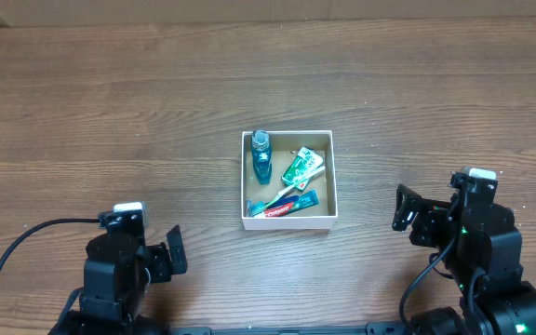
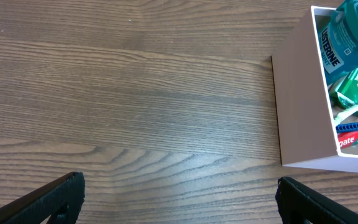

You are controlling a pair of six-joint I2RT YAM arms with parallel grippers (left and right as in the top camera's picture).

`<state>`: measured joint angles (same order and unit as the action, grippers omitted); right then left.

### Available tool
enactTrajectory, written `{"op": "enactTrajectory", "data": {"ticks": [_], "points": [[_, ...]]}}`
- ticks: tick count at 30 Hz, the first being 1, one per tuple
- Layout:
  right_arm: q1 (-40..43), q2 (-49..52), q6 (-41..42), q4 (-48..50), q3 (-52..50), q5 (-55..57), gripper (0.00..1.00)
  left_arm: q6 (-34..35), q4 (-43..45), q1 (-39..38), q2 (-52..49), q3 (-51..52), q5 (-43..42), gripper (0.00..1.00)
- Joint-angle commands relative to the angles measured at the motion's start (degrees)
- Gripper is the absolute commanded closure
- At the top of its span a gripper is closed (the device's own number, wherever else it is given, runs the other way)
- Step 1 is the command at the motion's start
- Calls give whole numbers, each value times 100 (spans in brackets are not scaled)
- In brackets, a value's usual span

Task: Pack container

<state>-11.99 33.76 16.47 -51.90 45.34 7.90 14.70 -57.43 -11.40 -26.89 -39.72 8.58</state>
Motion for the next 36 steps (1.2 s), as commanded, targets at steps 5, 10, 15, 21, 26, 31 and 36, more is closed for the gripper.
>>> {"op": "enactTrajectory", "data": {"ticks": [5,10,15,21,26,31,36], "points": [[11,-437,-483,173,-367,-59,0,76,7,-24,28,31,-11,0],[17,-1978,-586,979,-1508,-68,0,76,4,-24,28,31,-11,0],[210,-3300,-592,1965,-2614,-199,0,76,4,-24,28,31,-11,0],[361,-3359,-984,4487,-3923,-197,0,76,4,-24,28,31,-11,0],[404,-3359,-1491,4789,-4489,-326,0,76,4,-24,28,31,-11,0],[402,-3359,-1735,4734,-4489,-457,0,76,2,-24,28,31,-11,0],[402,-3359,-1735,4734,-4489,-457,0,76,4,-24,28,31,-11,0]]}}
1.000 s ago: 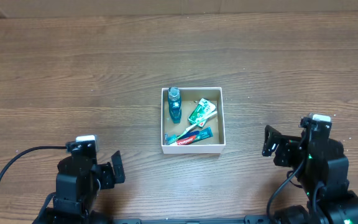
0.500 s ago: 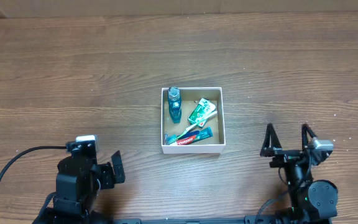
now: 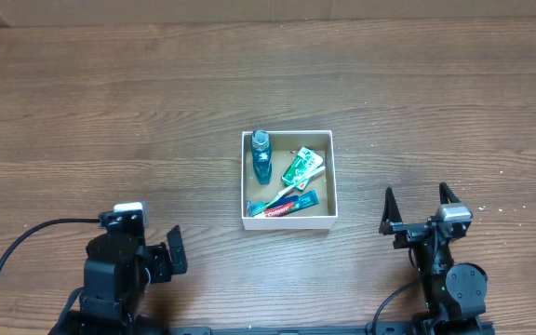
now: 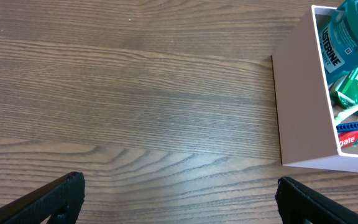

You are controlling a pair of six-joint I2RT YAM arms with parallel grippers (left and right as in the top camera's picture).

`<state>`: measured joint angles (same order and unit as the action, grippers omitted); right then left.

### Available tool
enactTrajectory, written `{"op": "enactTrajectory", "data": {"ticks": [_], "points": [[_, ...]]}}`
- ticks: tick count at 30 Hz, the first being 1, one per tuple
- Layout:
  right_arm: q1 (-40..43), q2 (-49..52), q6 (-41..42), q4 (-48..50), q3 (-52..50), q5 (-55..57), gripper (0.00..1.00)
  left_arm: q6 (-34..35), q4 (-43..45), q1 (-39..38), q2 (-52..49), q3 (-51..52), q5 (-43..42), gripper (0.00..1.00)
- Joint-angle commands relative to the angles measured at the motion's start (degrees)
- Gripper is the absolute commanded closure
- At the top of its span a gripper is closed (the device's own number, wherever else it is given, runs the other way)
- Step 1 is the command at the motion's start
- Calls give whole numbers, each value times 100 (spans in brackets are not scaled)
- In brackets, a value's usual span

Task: Pack container

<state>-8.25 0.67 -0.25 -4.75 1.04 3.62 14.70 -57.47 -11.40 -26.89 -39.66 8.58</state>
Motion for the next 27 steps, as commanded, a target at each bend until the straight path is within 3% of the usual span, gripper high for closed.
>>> {"op": "enactTrajectory", "data": {"ticks": [1,14,18,22,27], "points": [[28,-50,-63,20,-59,-28,0,76,7,-24,28,24,-11,0],[28,-50,-63,20,-59,-28,0,76,7,-24,50,24,-11,0],[28,-50,-61,20,-59,-28,0,-37,-157,173,472,186,-2,0],[28,-50,-63,20,-59,-28,0,-450,1058,431,1388,1226,-11,0],[28,-50,-63,20,-59,-28,0,-1126,4312,584,2328,3154,-317,0]]}}
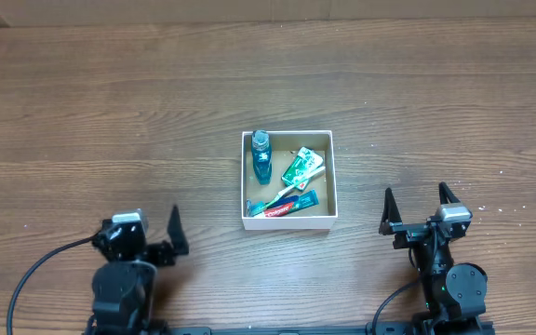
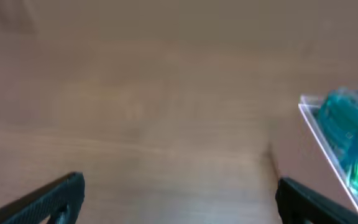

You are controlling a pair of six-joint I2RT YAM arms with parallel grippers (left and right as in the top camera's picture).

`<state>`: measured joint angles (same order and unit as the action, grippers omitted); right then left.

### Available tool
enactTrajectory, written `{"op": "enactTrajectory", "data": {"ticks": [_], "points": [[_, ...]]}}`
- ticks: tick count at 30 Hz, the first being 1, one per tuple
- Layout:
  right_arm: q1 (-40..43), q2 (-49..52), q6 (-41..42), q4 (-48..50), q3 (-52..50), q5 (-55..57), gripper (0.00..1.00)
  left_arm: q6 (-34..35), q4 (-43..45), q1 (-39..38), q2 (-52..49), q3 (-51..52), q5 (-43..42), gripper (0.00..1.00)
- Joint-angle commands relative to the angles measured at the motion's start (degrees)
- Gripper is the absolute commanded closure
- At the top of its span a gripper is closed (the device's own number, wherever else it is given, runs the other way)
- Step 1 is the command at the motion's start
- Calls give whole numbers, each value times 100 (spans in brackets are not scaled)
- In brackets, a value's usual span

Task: Pack container

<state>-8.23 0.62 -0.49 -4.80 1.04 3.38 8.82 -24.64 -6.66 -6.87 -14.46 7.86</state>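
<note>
A white box (image 1: 334, 186) stands at the table's middle. In it lie a blue mouthwash bottle (image 1: 261, 158), a green packet (image 1: 302, 167), a toothbrush and a red-and-teal toothpaste tube (image 1: 288, 206). My left gripper (image 1: 147, 237) is near the front edge, well left of the box, open and holding nothing. The blurred left wrist view shows that gripper (image 2: 179, 202) with dark fingertips (image 2: 55, 199) far apart over bare wood. The box rim (image 2: 308, 112) and the bottle (image 2: 344, 124) are at its right edge. My right gripper (image 1: 415, 209) is open, front right of the box.
The brown wooden table (image 1: 110, 102) spreads all around the box. A black cable (image 1: 40, 270) curls by the left arm's base at the front left. A pale strip runs along the far edge at the top.
My left arm has drawn back and sits more upright at the front edge. Its wrist view is now blurred and looks farther along the table. The right arm and the box's contents are unchanged.
At first both arms stood near the front edge with open grippers and the filled box between them. Then the right arm was folded back, compact, at the front right. Now the left arm has pulled back too. Nothing in the box has moved.
</note>
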Motion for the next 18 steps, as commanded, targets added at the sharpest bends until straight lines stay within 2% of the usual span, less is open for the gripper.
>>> {"op": "enactTrajectory", "data": {"ticks": [1,4,6,8,18], "points": [[26,-46,-39,24,-59,-4,0,-691,1550,164,417,879,-354,0],[26,-46,-39,24,-59,-4,0,-1078,2483,304,675,1432,-713,0],[26,-46,-37,24,-59,-4,0,-1252,2308,323,669,1423,-769,0],[26,-46,-39,24,-59,-4,0,-1123,2022,328,669,1423,-732,0],[26,-46,-39,24,-59,-4,0,-925,2022,326,667,1421,-789,0]]}}
